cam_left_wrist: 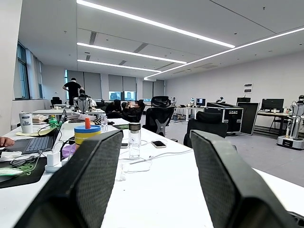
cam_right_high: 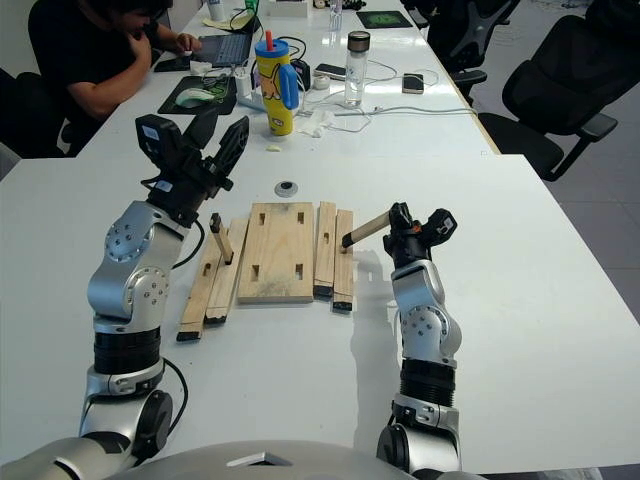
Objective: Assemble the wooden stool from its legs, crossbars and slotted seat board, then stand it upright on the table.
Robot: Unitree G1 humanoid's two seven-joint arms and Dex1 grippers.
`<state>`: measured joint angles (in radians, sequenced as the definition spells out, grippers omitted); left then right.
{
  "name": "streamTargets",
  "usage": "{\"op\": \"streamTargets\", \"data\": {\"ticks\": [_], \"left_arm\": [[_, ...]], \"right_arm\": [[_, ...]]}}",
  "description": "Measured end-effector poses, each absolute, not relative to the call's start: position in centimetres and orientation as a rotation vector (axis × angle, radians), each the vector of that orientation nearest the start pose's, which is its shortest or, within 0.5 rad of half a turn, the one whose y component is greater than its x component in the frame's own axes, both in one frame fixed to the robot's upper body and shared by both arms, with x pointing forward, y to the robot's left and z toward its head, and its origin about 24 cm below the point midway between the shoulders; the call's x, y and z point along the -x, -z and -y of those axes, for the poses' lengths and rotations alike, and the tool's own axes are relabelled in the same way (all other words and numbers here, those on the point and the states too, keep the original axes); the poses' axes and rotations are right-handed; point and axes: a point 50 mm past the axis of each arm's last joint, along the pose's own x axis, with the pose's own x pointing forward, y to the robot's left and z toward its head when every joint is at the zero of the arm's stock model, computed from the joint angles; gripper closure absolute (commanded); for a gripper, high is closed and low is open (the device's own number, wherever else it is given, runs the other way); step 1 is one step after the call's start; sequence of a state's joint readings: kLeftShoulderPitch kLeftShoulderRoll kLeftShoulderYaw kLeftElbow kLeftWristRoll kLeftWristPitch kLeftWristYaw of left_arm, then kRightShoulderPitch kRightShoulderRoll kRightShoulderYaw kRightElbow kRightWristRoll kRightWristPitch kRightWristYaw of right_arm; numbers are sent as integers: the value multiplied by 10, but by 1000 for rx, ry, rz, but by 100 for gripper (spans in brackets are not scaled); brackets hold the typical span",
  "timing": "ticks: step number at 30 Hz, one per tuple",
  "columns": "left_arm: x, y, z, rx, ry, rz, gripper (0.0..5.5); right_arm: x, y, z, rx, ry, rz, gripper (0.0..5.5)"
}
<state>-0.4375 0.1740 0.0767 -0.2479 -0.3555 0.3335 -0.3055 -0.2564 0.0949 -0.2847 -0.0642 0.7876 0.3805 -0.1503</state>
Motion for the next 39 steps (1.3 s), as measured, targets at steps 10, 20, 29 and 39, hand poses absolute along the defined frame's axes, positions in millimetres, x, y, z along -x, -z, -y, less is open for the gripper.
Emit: {"op": "streamTargets", "data": {"ticks": [10, 20, 29, 39], "left_arm": [[-300, -192, -138, 109, 462, 365, 286], [-300, -193, -139, 110, 441, 372, 286], [-300, -193, -142, 109, 400, 387, 286], [-300, -195, -143, 107, 370, 411, 286]], "right_arm": [[-295, -79, 156, -833, 67, -100, 504], [-296, -89, 142, -512, -17, -85, 504], [-294, -94, 128, -204, -171, -62, 504], [-287, -94, 132, -75, -244, -29, 504]]}}
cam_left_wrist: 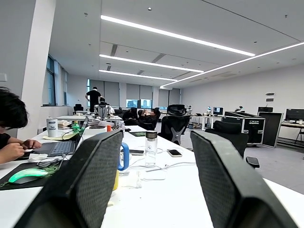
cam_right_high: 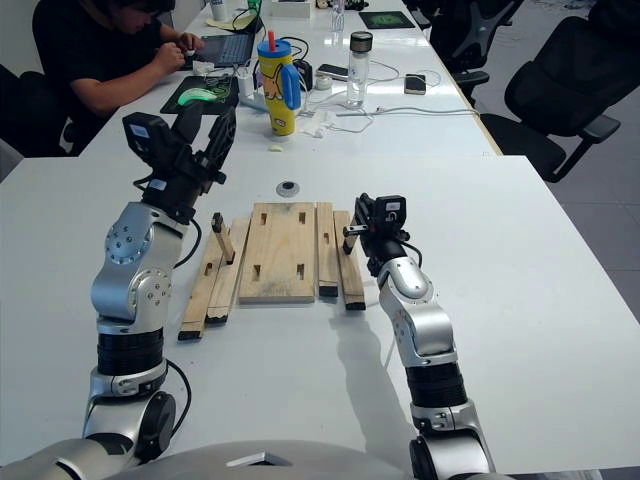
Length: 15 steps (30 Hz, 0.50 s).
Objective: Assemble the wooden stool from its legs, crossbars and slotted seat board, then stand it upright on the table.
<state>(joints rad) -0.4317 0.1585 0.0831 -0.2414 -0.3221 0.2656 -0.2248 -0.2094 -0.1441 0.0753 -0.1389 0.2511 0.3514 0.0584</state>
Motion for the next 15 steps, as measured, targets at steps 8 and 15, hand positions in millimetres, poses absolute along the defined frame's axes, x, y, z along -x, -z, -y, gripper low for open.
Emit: {"op": "streamTargets", "data": {"ticks": [8, 15], "left_arm": [[-300, -194, -144, 100, 357, 412, 286], [-300, -194, -143, 107, 347, 416, 286]], "right_arm": [[-282, -92, 133, 25, -244, -8, 504], [-278, -86, 148, -98, -146, -13, 504]]}}
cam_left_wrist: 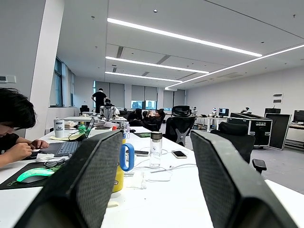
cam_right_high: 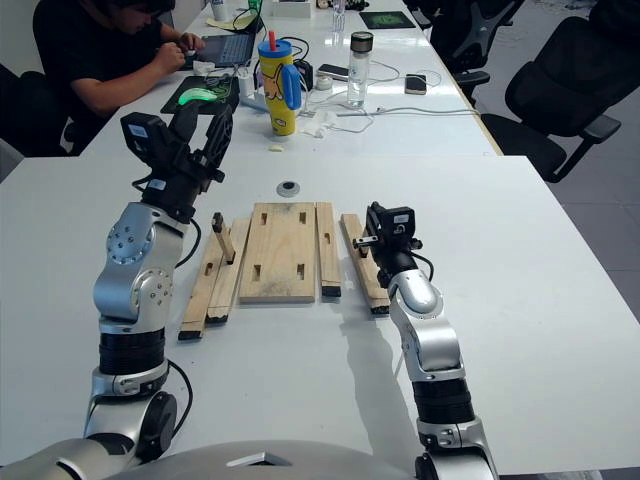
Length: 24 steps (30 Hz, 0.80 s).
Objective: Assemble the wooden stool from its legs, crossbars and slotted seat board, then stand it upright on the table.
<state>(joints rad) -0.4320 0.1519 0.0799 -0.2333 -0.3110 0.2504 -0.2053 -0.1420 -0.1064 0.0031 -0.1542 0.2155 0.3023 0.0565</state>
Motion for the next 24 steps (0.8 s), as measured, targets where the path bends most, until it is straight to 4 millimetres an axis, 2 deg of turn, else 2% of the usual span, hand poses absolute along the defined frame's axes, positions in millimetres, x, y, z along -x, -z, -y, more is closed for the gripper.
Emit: {"op": "streamTargets", "data": {"ticks": [6, 14, 21, 22, 24], "left_arm": [[-300, -194, -141, 115, 344, 421, 286], [-301, -194, -142, 115, 342, 421, 286], [-301, -194, -142, 108, 338, 422, 286], [-301, -194, -142, 107, 338, 423, 286], [-300, -194, -142, 106, 337, 426, 286]], "right_arm": [[-277, -84, 159, -185, -94, -8, 504], [-275, -82, 143, -18, -168, 9, 504], [-275, -83, 142, 38, -188, 23, 504], [-275, -84, 142, 38, -189, 27, 467], [-274, -84, 143, 37, -191, 26, 441]]}}
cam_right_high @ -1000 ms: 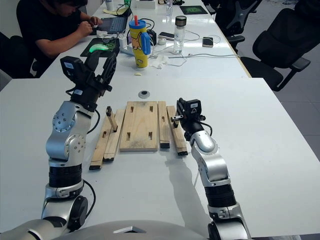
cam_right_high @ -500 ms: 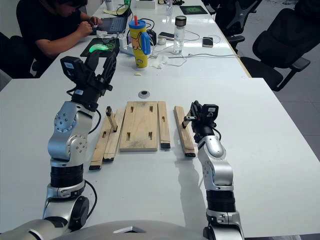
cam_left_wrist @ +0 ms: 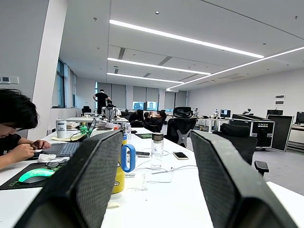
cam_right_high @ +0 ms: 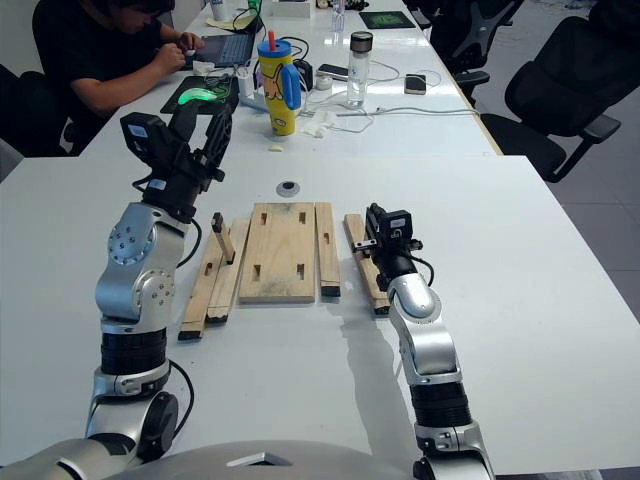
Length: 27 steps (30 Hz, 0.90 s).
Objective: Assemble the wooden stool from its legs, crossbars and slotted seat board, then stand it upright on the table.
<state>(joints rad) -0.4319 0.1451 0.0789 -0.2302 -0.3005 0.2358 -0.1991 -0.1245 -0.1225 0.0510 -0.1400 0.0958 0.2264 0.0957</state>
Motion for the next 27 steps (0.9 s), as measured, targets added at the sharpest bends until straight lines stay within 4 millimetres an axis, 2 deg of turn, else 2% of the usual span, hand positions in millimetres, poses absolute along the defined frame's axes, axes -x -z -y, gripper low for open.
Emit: {"op": "streamTargets", "data": {"ticks": [2, 4, 8, 12, 16, 18, 23, 25, 26, 27], "left_arm": [[-301, -194, -142, 99, 335, 428, 286], [-300, -195, -142, 96, 337, 433, 286], [-300, -195, -141, 94, 339, 437, 286], [-300, -195, -140, 92, 342, 442, 286], [-300, -195, -139, 91, 346, 445, 286], [-300, -195, -138, 89, 345, 446, 286], [-301, -194, -138, 90, 344, 439, 286], [-301, -194, -138, 91, 345, 439, 286], [-301, -193, -138, 92, 344, 439, 286], [-302, -193, -138, 95, 340, 437, 286]], "right_arm": [[-271, -74, 145, 28, -187, -35, 406], [-272, -82, 144, 25, -191, -17, 389], [-281, -122, 139, 15, -214, 114, 389], [-289, -158, 142, 10, -208, 219, 389], [-305, -211, 136, 5, -240, 374, 389], [-311, -220, 130, -4, -260, 393, 389], [-326, -193, 122, -27, -272, 291, 389], [-335, -157, 125, -41, -249, 128, 389], [-334, -128, 130, -52, -233, 28, 389], [-334, -125, 131, -48, -232, 20, 389]]}}
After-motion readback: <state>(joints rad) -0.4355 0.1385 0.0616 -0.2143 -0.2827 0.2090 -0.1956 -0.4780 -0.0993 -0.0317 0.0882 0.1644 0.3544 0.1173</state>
